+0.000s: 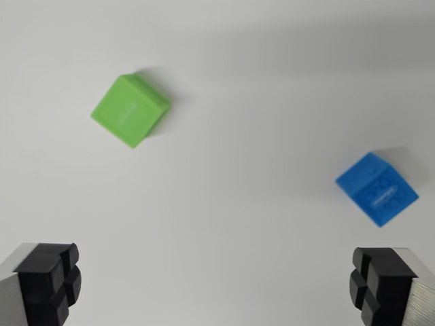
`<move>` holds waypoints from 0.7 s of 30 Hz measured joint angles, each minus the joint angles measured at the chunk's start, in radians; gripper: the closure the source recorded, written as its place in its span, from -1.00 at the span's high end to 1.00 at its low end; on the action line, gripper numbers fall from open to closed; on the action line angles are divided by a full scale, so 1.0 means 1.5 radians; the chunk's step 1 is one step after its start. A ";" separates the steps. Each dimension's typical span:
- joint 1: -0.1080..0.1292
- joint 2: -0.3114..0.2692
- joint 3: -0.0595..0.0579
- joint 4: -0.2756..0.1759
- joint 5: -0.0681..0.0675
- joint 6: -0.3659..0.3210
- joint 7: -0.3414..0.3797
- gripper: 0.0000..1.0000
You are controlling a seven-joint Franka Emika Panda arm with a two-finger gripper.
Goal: Stack cube
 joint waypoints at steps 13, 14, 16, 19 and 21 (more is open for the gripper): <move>-0.003 0.000 -0.007 -0.019 0.000 0.016 -0.038 1.00; -0.003 0.000 -0.007 -0.021 0.000 0.018 -0.042 1.00; -0.005 0.000 -0.009 -0.025 0.000 0.022 -0.052 1.00; -0.008 0.000 -0.010 -0.032 0.000 0.029 -0.067 1.00; -0.010 0.000 -0.011 -0.038 0.000 0.034 -0.080 1.00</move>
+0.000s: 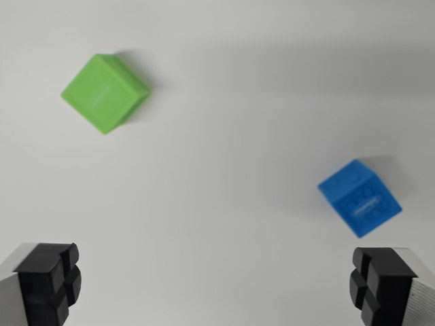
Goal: Stack cube
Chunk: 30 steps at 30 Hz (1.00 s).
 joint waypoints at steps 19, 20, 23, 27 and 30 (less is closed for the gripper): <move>-0.028 0.002 -0.012 -0.062 0.002 0.063 -0.147 1.00; -0.031 0.003 -0.013 -0.066 0.002 0.067 -0.158 1.00; -0.038 0.006 -0.015 -0.077 0.002 0.080 -0.188 1.00; -0.047 0.010 -0.017 -0.091 0.003 0.098 -0.230 1.00; -0.055 0.013 -0.018 -0.101 0.003 0.111 -0.264 1.00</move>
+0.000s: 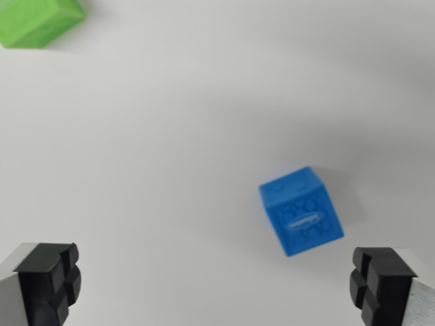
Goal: Stack cube
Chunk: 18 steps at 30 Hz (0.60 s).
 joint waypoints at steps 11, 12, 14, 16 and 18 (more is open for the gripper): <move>-0.033 0.021 -0.004 -0.033 0.003 0.053 -0.129 1.00; -0.034 0.023 -0.004 -0.035 0.004 0.056 -0.135 1.00; -0.041 0.028 -0.005 -0.040 0.004 0.066 -0.160 1.00; -0.048 0.033 -0.005 -0.045 0.005 0.076 -0.186 1.00; -0.056 0.039 -0.005 -0.050 0.005 0.087 -0.212 1.00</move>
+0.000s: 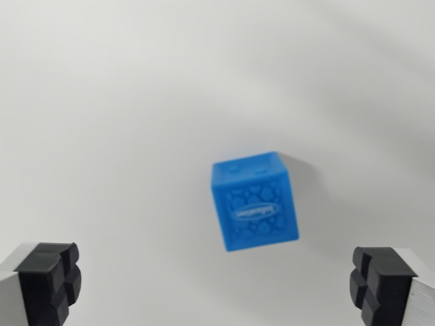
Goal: Stack cube
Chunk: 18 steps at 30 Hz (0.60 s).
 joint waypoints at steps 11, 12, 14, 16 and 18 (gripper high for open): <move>-0.039 0.035 0.000 -0.018 0.004 0.052 -0.133 1.00; -0.041 0.037 0.000 -0.019 0.004 0.055 -0.140 1.00; -0.050 0.045 0.000 -0.021 0.005 0.065 -0.168 1.00; -0.057 0.053 0.000 -0.022 0.006 0.074 -0.190 1.00; -0.061 0.062 0.001 -0.023 0.008 0.084 -0.198 1.00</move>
